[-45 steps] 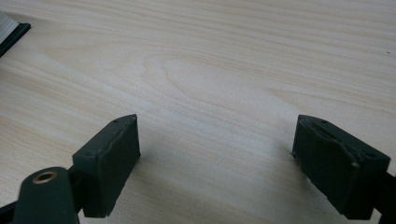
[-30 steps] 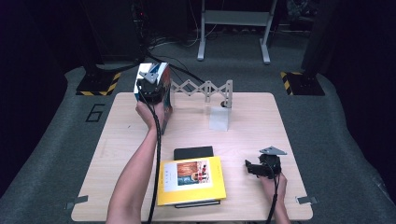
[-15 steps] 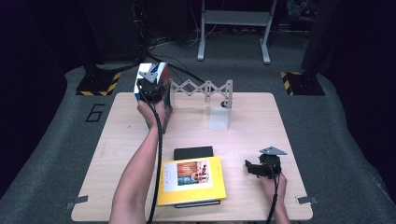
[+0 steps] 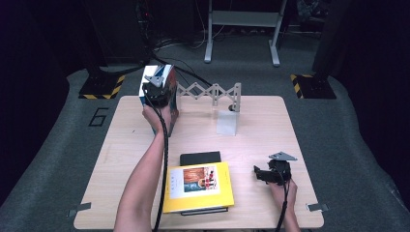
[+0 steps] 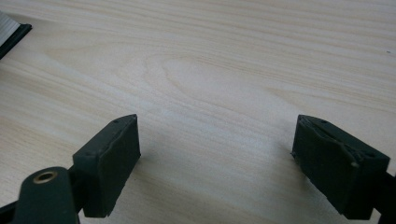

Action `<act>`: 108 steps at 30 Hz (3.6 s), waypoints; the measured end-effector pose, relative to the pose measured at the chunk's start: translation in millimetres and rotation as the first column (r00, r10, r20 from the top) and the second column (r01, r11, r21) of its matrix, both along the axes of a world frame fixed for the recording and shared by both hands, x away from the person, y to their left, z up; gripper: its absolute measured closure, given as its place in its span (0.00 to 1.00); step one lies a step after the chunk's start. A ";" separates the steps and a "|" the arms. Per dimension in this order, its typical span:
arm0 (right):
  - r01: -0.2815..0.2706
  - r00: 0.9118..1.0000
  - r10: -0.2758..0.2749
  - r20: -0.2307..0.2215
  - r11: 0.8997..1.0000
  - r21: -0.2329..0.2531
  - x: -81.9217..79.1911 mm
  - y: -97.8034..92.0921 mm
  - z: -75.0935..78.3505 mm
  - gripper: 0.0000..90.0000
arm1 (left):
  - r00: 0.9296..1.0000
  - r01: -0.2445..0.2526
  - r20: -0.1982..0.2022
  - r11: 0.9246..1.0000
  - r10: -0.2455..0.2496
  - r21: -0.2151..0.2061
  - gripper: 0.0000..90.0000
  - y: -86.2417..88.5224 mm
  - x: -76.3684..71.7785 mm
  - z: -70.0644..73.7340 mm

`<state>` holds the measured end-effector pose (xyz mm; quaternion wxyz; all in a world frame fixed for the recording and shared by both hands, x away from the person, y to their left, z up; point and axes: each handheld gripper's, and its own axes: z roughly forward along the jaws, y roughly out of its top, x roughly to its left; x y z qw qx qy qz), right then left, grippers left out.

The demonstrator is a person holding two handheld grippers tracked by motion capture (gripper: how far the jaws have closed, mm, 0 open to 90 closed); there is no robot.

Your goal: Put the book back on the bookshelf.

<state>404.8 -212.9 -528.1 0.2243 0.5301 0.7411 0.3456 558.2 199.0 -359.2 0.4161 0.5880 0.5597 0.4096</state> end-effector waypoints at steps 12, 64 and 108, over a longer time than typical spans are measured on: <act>0.001 1.000 -0.001 -0.002 1.000 -0.003 -0.2 0.2 0.1 0.16 | 1.000 0.013 0.006 0.998 -0.013 0.067 0.53 -4.4 -17.6 14.6; -0.027 1.000 0.027 0.000 0.999 -0.028 -0.9 3.4 -0.4 0.13 | 0.900 0.340 -0.294 0.940 -0.324 0.005 0.00 48.6 -147.1 -74.0; -0.417 0.905 0.421 -0.069 0.907 0.060 -12.5 113.1 55.8 0.09 | 0.752 0.504 -0.415 0.852 -0.512 -0.138 0.17 32.8 -203.9 -122.6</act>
